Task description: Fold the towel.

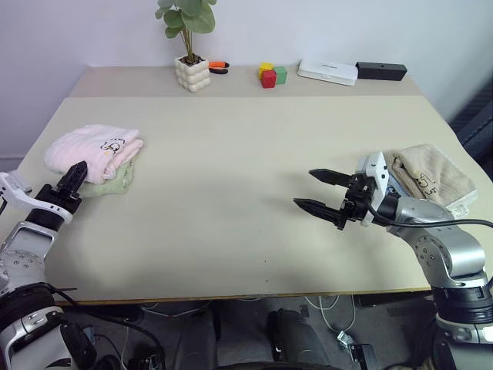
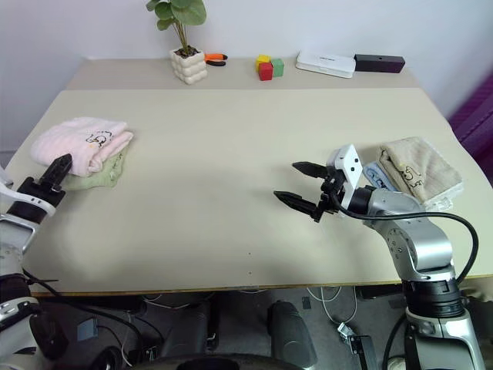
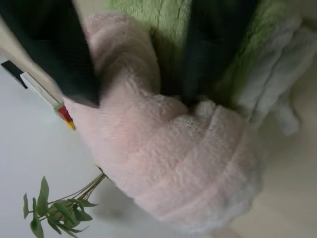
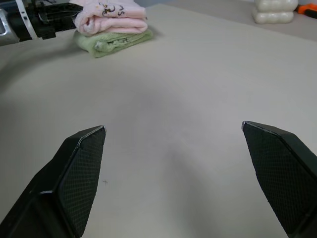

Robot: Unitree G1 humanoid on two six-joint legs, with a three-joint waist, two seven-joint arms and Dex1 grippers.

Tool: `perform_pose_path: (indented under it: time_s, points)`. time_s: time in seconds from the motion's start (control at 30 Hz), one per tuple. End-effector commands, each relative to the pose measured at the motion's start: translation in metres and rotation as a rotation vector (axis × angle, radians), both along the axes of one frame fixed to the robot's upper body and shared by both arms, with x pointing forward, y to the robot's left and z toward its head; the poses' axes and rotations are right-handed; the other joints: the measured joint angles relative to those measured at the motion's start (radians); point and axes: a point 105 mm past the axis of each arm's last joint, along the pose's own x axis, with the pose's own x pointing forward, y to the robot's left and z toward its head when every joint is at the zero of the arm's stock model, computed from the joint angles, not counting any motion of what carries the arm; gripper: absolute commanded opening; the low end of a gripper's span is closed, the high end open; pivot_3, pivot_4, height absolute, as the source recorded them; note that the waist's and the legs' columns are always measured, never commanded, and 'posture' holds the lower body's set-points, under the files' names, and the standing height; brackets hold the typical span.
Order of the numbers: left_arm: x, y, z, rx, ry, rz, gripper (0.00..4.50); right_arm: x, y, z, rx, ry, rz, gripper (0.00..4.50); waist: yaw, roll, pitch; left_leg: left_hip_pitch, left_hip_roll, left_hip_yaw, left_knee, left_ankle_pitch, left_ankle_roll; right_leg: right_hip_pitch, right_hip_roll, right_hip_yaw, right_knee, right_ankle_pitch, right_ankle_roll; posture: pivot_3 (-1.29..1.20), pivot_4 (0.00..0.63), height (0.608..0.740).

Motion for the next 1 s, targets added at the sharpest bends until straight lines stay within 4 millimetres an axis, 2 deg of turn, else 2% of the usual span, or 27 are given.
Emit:
perform_pose_path:
  time_s: [0.03, 0.3, 0.37, 0.43, 0.5, 0.63, 0.7, 0.83, 0.93, 1.0]
  points:
    - [-0.007, 0.0, 0.021, -0.007, -0.063, -0.014, 4.43, 0.0, 0.003, 0.01, 0.012, -0.045, 0.02, 4.5, 0.002, 0.0, 0.0, 0.0, 0.0, 0.0, 0.0, 0.0, 0.0, 0.0, 0.0, 0.0, 0.0, 0.0, 0.0, 0.0, 0.15, 0.74]
    - [-0.045, -0.01, 0.022, -0.142, -0.014, -0.107, 4.43, 0.002, 0.005, 0.01, 0.018, -0.04, 0.036, 4.5, -0.005, 0.0, 0.0, 0.0, 0.001, 0.0, -0.001, 0.0, 0.0, -0.001, 0.0, 0.0, 0.0, 0.0, 0.0, 0.0, 0.15, 0.74]
    - [-0.054, -0.018, 0.017, -0.165, 0.005, -0.156, 4.43, 0.002, 0.006, 0.009, 0.022, -0.036, 0.044, 4.5, -0.003, 0.0, 0.0, 0.0, 0.001, 0.0, 0.0, 0.0, 0.0, 0.0, 0.0, 0.0, 0.0, -0.001, -0.002, 0.0, 0.15, 0.74]
    - [-0.065, -0.034, 0.006, -0.174, 0.052, -0.246, 4.43, 0.003, 0.008, 0.01, 0.034, -0.034, 0.056, 4.5, -0.003, 0.0, 0.0, 0.0, 0.0, 0.0, 0.0, 0.0, 0.0, 0.0, -0.001, 0.0, 0.0, -0.002, -0.003, 0.0, 0.15, 0.74]
    - [-0.075, -0.059, 0.0, -0.047, 0.103, -0.362, 4.43, 0.004, 0.009, 0.011, 0.041, -0.035, 0.059, 4.5, -0.005, 0.0, 0.0, 0.0, 0.0, 0.001, 0.0, 0.0, 0.0, 0.0, -0.001, 0.001, 0.0, -0.002, -0.004, 0.0, 0.15, 0.74]
    - [-0.086, -0.098, 0.012, 0.086, 0.047, -0.54, 4.43, 0.005, 0.006, 0.014, 0.08, -0.033, 0.063, 4.5, 0.005, -0.001, -0.001, 0.0, 0.0, 0.001, 0.0, 0.0, -0.001, -0.001, -0.002, 0.0, 0.0, -0.005, -0.009, 0.0, 0.15, 0.74]
    - [-0.085, -0.112, 0.017, 0.17, 0.014, -0.598, 4.43, 0.004, 0.005, 0.012, 0.072, -0.033, 0.06, 4.5, 0.003, -0.001, -0.001, 0.0, 0.0, 0.001, 0.0, 0.0, -0.001, -0.001, -0.003, 0.0, -0.001, -0.005, -0.01, 0.0, 0.15, 0.74]
    - [-0.068, -0.134, 0.032, 0.413, -0.097, -0.648, 4.43, 0.002, 0.002, 0.015, 0.086, -0.046, 0.053, 4.5, 0.002, 0.0, -0.001, 0.001, 0.0, 0.003, -0.001, 0.0, -0.001, -0.001, -0.003, 0.001, -0.001, -0.006, -0.011, 0.0, 0.15, 0.74]
    - [-0.054, -0.142, 0.045, 0.616, -0.189, -0.642, 4.43, -0.004, -0.004, 0.02, 0.11, -0.047, 0.052, 4.5, 0.002, 0.0, -0.001, 0.0, 0.0, 0.003, -0.001, 0.0, -0.001, -0.001, -0.003, 0.001, -0.002, -0.006, -0.011, 0.0, 0.15, 0.74]
    - [-0.047, -0.144, 0.053, 0.646, -0.221, -0.661, 4.43, -0.012, -0.008, 0.021, 0.12, -0.037, 0.069, 4.5, 0.002, 0.0, -0.001, 0.0, 0.0, 0.003, -0.001, 0.0, -0.001, -0.001, -0.003, 0.001, -0.002, -0.006, -0.011, 0.0, 0.15, 0.74]
